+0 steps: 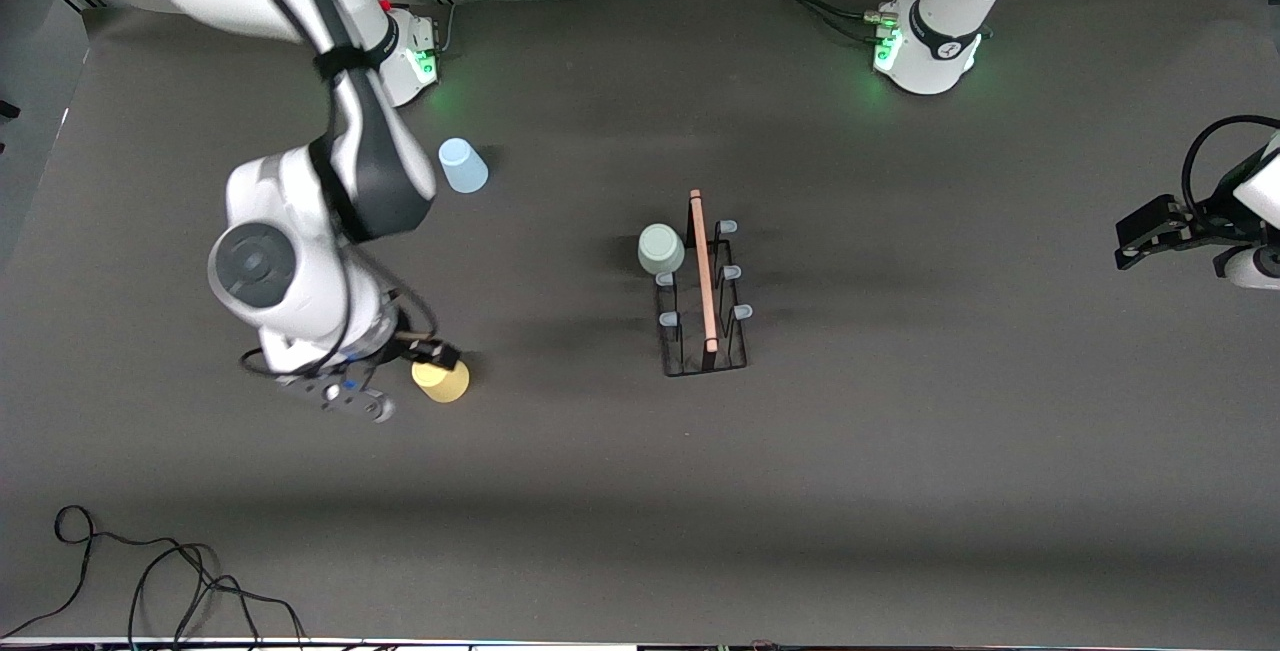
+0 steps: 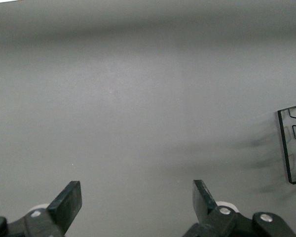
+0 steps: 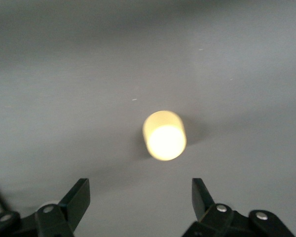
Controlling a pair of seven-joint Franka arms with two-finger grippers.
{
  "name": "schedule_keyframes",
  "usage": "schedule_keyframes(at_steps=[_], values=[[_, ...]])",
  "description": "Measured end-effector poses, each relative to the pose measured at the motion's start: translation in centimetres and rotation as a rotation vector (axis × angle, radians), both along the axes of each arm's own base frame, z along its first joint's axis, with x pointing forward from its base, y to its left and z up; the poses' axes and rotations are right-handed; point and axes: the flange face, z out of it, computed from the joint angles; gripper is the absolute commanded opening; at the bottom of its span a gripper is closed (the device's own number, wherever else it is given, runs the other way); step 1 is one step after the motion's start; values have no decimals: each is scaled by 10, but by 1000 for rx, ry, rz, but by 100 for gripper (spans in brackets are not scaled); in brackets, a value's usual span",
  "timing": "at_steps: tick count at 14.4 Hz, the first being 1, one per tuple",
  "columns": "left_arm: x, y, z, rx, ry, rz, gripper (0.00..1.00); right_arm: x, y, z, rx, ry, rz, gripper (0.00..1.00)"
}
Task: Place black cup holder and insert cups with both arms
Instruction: 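Move the right gripper to the yellow cup and grasp it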
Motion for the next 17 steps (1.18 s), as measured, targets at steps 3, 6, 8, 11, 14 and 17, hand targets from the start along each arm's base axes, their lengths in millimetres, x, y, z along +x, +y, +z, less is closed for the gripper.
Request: schedule_keyframes(at_steps=[3, 6, 8, 11, 14, 17], values=[[0, 0, 0, 0, 0, 0, 100, 5, -18, -46, -10, -2, 31, 99], [0, 0, 0, 0, 0, 0, 100, 2, -22, -98, 12, 1, 41, 100], [0, 0, 0, 0, 0, 0, 100, -1, -25, -125, 25, 7, 45, 100], [0, 0, 0, 0, 0, 0, 100, -7, -33, -150, 20, -4, 48, 100], [0, 0, 0, 0, 0, -1, 100, -15, -39, -165, 53, -8, 44, 100], [0, 0, 0, 0, 0, -1, 100, -16, -38, -166, 91, -7, 31, 98]])
